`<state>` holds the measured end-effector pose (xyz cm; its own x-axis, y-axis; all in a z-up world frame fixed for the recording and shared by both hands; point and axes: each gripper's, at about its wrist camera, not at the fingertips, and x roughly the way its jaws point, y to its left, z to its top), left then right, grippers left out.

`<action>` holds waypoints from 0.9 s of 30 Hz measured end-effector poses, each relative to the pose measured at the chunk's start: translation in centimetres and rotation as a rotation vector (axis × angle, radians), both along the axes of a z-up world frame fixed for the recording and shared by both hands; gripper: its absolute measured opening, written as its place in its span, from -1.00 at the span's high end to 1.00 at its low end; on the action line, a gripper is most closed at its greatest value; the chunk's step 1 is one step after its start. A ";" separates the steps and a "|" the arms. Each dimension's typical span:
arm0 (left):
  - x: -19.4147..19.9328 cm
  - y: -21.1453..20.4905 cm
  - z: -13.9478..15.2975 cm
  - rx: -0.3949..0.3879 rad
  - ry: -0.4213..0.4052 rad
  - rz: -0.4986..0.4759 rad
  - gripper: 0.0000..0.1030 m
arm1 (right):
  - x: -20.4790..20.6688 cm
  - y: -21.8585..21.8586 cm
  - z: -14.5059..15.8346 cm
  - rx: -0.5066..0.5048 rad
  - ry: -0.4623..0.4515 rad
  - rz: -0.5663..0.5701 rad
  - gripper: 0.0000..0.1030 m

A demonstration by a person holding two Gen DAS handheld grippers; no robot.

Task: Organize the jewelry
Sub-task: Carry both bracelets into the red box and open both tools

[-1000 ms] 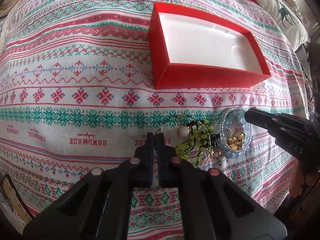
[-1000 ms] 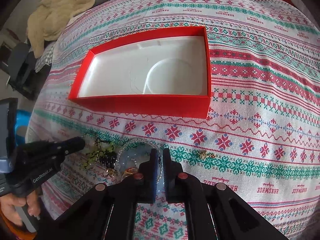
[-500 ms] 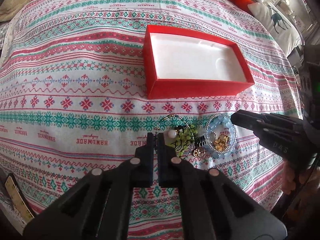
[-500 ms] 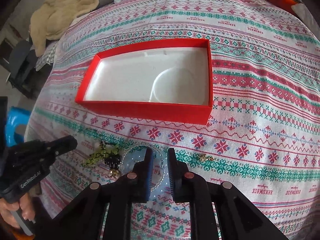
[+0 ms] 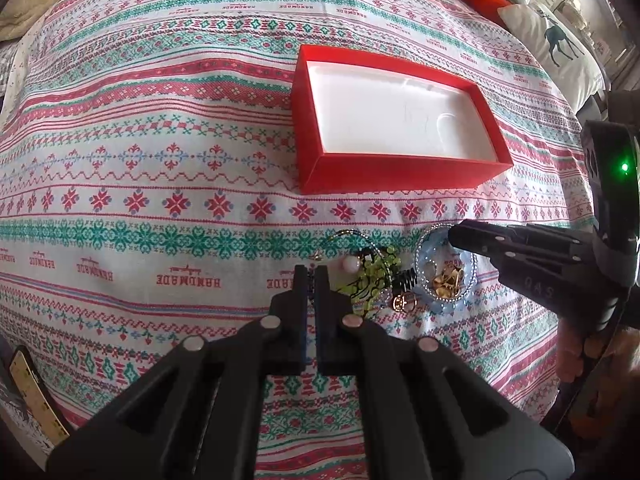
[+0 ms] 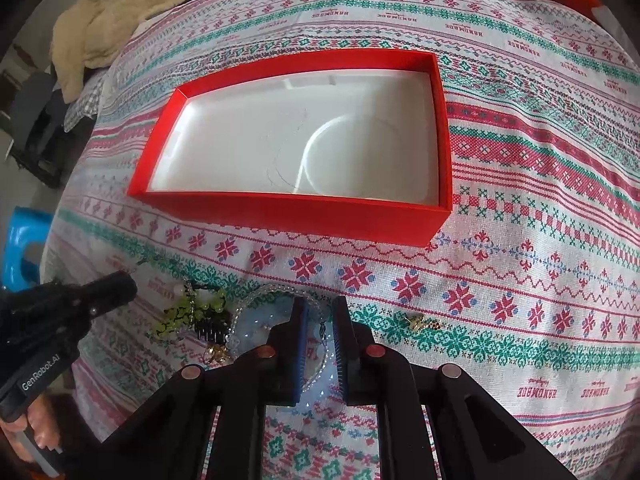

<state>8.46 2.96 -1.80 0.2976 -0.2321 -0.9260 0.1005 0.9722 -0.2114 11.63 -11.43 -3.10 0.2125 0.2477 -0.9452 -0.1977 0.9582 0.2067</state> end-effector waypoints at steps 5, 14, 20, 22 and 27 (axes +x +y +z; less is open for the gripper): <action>-0.3 0.5 0.5 -0.011 -0.009 0.004 0.93 | -0.5 -0.3 0.8 0.023 -0.019 0.001 0.81; -0.6 0.9 2.8 -0.052 -0.063 0.003 0.93 | -1.9 0.0 4.1 0.079 -0.088 0.021 0.93; -0.8 1.0 4.0 -0.068 -0.092 0.002 0.93 | -2.4 -0.5 5.9 0.083 -0.139 0.015 0.93; -0.7 0.7 4.1 -0.069 -0.095 0.003 0.93 | -2.5 -0.7 6.2 0.089 -0.145 0.013 0.93; -0.2 1.0 5.7 -0.109 -0.141 0.000 0.93 | -2.7 -1.6 7.8 0.121 -0.197 -0.006 0.93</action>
